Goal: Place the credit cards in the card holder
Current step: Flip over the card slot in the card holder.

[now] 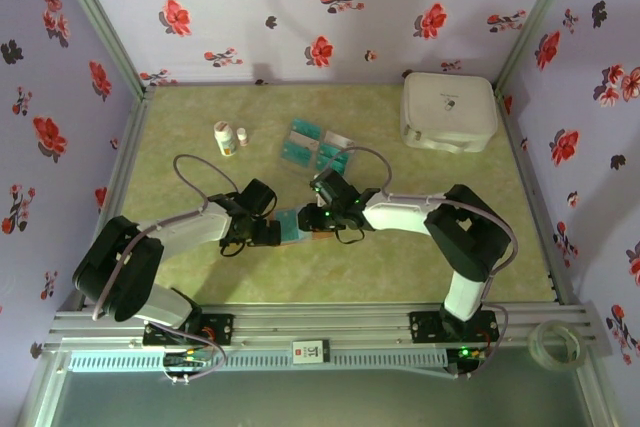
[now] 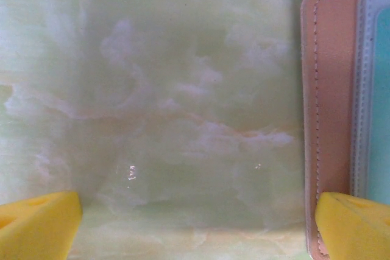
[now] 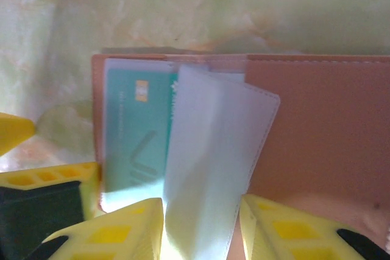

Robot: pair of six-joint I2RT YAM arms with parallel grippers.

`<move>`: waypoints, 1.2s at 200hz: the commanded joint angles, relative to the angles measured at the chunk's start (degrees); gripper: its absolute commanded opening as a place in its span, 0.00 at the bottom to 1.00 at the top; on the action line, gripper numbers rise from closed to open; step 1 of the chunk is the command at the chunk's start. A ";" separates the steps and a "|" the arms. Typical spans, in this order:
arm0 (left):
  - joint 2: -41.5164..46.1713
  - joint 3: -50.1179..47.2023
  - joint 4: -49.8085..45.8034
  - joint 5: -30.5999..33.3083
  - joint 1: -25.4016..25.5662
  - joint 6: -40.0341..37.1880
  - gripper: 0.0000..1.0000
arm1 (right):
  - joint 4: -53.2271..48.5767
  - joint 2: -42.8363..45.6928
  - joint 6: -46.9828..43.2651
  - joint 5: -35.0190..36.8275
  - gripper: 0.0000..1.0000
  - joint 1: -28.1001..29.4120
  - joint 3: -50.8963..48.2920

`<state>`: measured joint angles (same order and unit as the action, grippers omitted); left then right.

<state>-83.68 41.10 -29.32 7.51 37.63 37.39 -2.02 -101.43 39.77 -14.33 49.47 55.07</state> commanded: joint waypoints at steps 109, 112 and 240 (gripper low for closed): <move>16.73 -2.14 -5.70 5.59 -6.83 2.32 1.00 | 7.09 -7.43 6.42 -2.94 0.37 3.65 7.94; 17.20 -2.15 -5.81 5.59 -7.06 2.30 1.00 | 7.58 -7.86 6.62 -2.98 0.37 3.69 8.01; 14.37 -0.53 -5.09 2.71 -9.41 -0.90 1.00 | -0.15 0.98 0.88 2.59 0.38 2.51 7.97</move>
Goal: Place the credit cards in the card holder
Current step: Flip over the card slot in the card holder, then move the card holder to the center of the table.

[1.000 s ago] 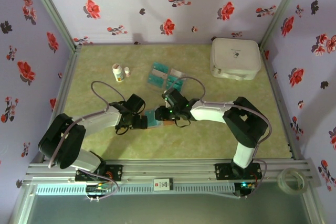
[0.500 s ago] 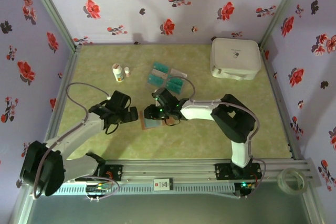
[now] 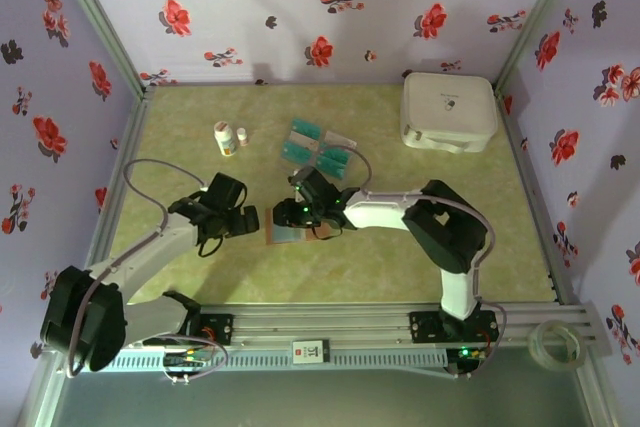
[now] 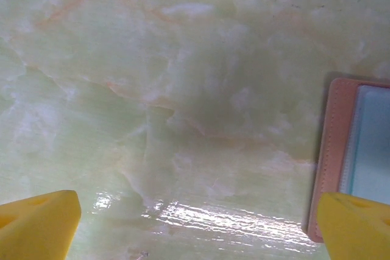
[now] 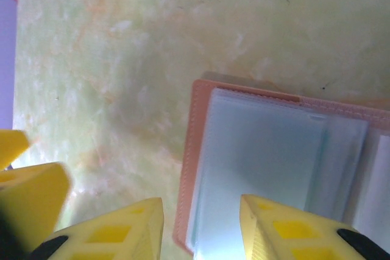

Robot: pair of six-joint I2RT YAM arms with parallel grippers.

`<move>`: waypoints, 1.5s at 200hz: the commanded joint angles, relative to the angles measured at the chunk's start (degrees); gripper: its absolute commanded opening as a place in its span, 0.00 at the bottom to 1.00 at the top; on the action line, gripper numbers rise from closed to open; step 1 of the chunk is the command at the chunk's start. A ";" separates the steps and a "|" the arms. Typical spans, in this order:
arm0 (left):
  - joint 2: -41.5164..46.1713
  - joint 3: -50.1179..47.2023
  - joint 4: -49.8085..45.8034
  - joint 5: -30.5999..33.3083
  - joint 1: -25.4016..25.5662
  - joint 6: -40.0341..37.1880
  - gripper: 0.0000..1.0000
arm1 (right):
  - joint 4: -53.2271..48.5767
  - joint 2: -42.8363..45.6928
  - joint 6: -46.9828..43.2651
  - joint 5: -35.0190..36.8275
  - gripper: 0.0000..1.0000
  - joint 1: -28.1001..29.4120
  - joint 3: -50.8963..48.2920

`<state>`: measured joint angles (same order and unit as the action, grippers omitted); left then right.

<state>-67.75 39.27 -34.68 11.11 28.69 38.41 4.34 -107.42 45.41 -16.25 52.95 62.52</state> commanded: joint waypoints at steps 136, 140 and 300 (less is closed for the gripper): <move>-9.42 6.73 2.32 -1.98 4.51 -2.04 1.00 | -16.73 15.00 -13.55 17.59 0.37 -9.62 -12.18; -9.44 6.75 2.32 -1.97 4.60 -2.05 1.00 | -16.38 14.67 -13.51 17.30 0.36 -9.62 -12.16; -9.71 5.21 3.86 -1.97 5.72 -1.52 1.00 | -21.72 22.38 -17.38 17.80 0.42 -12.52 -12.28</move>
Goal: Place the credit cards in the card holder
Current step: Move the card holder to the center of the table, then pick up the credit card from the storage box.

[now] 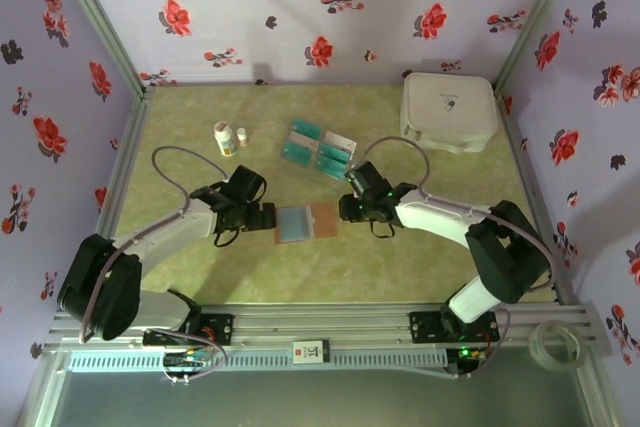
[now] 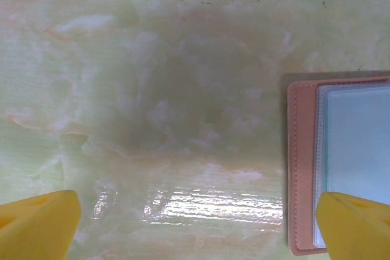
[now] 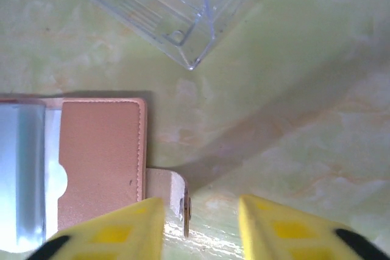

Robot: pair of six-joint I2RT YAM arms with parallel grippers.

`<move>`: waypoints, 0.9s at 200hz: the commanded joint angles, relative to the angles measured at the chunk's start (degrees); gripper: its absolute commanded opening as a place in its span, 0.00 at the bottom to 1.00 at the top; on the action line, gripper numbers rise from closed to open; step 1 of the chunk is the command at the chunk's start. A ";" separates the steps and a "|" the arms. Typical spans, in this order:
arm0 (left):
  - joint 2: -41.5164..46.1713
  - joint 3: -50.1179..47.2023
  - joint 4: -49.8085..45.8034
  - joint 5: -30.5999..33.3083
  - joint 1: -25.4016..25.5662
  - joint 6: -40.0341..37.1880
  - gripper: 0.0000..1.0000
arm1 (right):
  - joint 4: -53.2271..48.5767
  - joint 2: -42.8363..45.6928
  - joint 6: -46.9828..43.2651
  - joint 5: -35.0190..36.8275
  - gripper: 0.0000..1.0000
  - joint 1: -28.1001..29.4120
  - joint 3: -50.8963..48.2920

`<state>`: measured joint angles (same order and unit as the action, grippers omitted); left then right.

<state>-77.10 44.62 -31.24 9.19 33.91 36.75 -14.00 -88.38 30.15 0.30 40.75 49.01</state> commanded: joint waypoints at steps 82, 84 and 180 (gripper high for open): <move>1.89 0.20 0.96 1.87 0.43 -1.94 1.00 | -15.84 4.54 -14.18 18.16 0.84 -0.50 16.42; 1.98 0.20 0.93 1.95 0.40 -1.95 1.00 | -15.94 4.53 -14.38 18.43 0.87 -0.59 16.72; 3.71 0.01 0.88 2.67 -0.41 -2.73 1.00 | -18.74 -4.31 -21.04 22.97 0.99 -1.55 30.73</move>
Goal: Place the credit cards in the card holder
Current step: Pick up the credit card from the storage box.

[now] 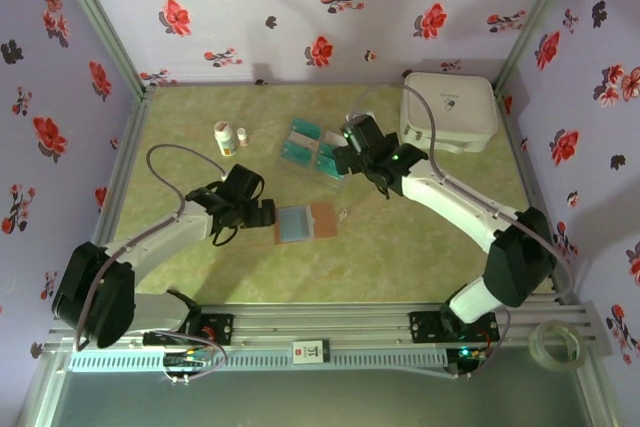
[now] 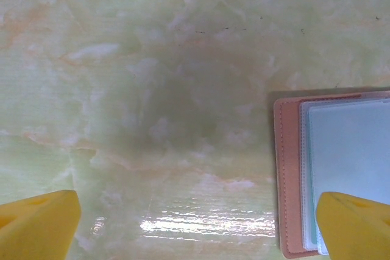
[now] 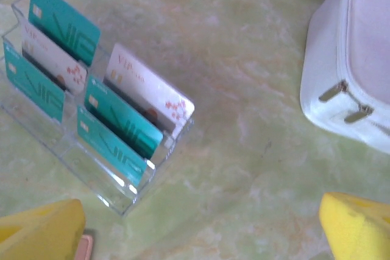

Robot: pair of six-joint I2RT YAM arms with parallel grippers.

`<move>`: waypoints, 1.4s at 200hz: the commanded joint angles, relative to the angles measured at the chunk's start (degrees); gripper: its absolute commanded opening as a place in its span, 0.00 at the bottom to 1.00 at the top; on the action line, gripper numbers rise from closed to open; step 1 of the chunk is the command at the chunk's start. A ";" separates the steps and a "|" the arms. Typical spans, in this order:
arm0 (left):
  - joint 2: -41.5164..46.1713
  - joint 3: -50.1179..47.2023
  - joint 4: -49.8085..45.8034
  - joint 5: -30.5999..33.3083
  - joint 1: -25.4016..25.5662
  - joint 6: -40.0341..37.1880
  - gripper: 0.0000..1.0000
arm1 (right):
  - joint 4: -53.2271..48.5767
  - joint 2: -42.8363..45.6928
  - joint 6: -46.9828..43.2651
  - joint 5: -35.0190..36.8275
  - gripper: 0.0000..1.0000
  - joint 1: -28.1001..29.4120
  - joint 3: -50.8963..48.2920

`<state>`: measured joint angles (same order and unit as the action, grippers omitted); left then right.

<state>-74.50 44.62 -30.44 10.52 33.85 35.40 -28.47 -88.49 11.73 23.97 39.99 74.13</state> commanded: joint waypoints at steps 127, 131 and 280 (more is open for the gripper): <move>2.99 -1.86 1.16 1.08 -1.94 -1.15 1.00 | -16.19 -24.11 -14.35 -19.14 0.42 -1.59 23.30; 3.02 -1.93 1.16 1.08 -2.02 -1.15 1.00 | -16.26 -24.33 -14.45 -19.16 0.42 -1.65 23.53; 3.12 -2.70 1.61 0.37 -3.00 -1.03 1.00 | -17.19 -32.40 -14.74 -19.82 0.38 -3.43 28.52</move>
<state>-72.25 42.89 -29.12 10.50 31.40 35.38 -44.03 -119.39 -2.00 5.45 36.95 100.92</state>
